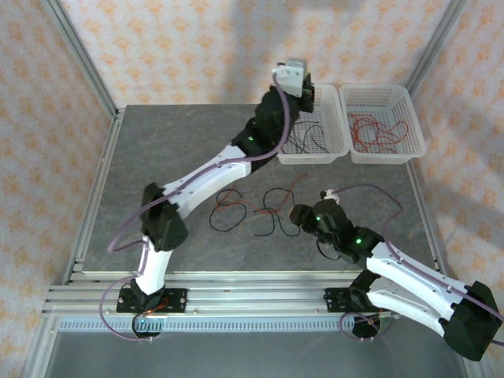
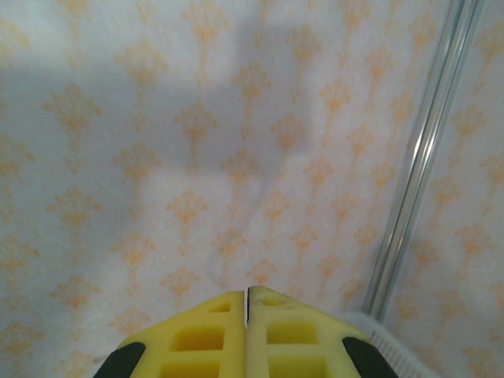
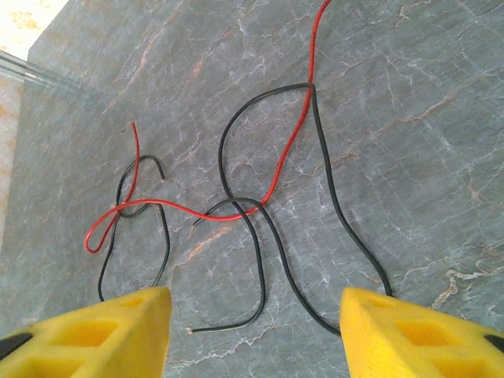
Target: Untangle the cables
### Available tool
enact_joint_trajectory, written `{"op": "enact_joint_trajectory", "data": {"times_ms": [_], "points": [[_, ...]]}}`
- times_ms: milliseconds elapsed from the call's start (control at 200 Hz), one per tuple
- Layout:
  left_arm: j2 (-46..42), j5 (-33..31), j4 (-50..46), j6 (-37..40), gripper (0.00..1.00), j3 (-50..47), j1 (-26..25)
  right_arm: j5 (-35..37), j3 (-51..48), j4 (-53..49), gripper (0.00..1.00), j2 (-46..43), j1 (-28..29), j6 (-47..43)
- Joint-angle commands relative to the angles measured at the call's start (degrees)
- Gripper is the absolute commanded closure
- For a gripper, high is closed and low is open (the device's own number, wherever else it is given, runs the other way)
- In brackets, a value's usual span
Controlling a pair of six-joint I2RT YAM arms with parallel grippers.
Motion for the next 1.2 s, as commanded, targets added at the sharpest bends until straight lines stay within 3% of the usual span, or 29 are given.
{"op": "enact_joint_trajectory", "data": {"times_ms": [0, 245, 656, 796, 976, 1191], "points": [[8.16, -1.13, 2.87, 2.57, 1.0, 3.13, 0.91, 2.57, -0.69, -2.12, 0.42, -1.15, 0.02, 0.89], [19.55, 0.6, -3.85, -2.85, 1.0, 10.66, 2.91, 2.85, -1.06, -3.1, 0.42, -2.6, 0.1, 1.09], [24.99, 7.28, -12.17, -10.65, 0.9, 11.25, 6.03, 4.86, 1.83, -5.32, 0.42, -2.59, 0.1, 0.83], [24.49, 8.54, -13.12, -11.1, 0.76, 10.57, 5.99, 6.42, 3.67, -7.19, 0.41, -2.51, 0.1, 0.81], [23.65, 9.83, -14.61, -11.15, 0.46, 10.6, 6.0, 7.69, 5.6, -9.19, 0.4, -1.81, -0.2, 1.26], [21.68, 9.52, -16.35, -10.51, 0.27, 10.49, 5.56, 7.17, 6.54, -10.24, 0.39, -0.77, -1.52, 1.35]]}}
